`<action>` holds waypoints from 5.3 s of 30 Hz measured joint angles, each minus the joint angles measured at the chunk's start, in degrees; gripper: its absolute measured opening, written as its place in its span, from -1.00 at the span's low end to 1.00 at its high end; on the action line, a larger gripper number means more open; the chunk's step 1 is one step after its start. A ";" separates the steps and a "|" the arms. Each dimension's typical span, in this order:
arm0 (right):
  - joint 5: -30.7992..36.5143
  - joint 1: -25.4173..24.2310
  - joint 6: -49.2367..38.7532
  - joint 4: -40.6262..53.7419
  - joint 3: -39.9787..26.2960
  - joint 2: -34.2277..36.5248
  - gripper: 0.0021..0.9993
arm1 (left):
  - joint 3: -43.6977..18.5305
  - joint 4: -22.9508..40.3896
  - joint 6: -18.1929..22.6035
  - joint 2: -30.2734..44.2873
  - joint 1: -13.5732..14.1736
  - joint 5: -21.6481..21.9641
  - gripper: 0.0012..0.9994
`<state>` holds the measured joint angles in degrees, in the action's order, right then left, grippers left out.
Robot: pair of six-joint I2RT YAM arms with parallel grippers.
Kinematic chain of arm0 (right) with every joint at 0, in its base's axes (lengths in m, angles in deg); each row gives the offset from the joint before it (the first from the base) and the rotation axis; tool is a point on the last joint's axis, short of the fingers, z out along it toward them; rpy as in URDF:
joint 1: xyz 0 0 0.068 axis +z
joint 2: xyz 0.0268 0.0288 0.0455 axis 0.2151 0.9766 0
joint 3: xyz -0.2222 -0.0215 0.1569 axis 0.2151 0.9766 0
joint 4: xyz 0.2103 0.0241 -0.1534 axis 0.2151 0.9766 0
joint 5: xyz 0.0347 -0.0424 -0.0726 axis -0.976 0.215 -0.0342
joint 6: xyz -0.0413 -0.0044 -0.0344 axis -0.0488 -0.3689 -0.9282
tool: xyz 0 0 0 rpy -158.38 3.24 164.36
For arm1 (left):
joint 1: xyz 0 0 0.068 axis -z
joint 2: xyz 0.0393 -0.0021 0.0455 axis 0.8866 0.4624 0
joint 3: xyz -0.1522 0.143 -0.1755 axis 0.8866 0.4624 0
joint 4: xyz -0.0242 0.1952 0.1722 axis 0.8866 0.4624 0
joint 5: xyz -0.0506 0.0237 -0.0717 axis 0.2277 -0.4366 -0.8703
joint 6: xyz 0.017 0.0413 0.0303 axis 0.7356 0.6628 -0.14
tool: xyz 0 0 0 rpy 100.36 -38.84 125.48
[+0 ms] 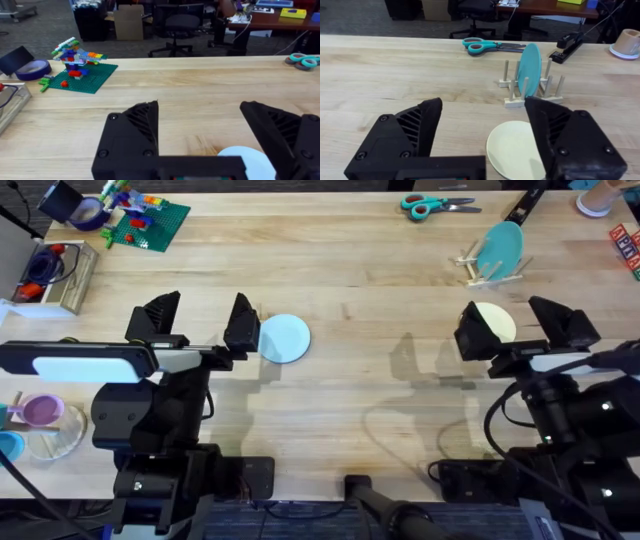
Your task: Pick up the plates from the table one by one and place each into a slot on the dish rack.
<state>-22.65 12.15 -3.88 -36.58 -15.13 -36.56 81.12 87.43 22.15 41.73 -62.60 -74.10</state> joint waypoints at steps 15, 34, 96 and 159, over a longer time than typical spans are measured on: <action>0.02 -0.33 0.00 0.39 -0.04 0.00 0.99 | 0.00 0.15 0.07 0.00 0.00 0.02 0.99; 0.00 -0.39 -1.13 2.50 -1.23 0.00 0.99 | -0.66 2.37 0.07 0.00 0.00 0.02 0.99; -0.44 -0.39 -1.75 62.67 -73.90 55.82 0.99 | -92.78 84.45 -4.66 69.64 0.00 -0.32 -0.77; -0.44 -0.39 -1.75 61.53 -73.96 55.82 0.99 | -67.04 67.69 13.55 87.03 -11.26 -36.33 -0.92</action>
<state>-23.08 11.76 -5.63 24.95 -89.10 19.27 14.08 155.12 35.70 128.77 -73.85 -110.43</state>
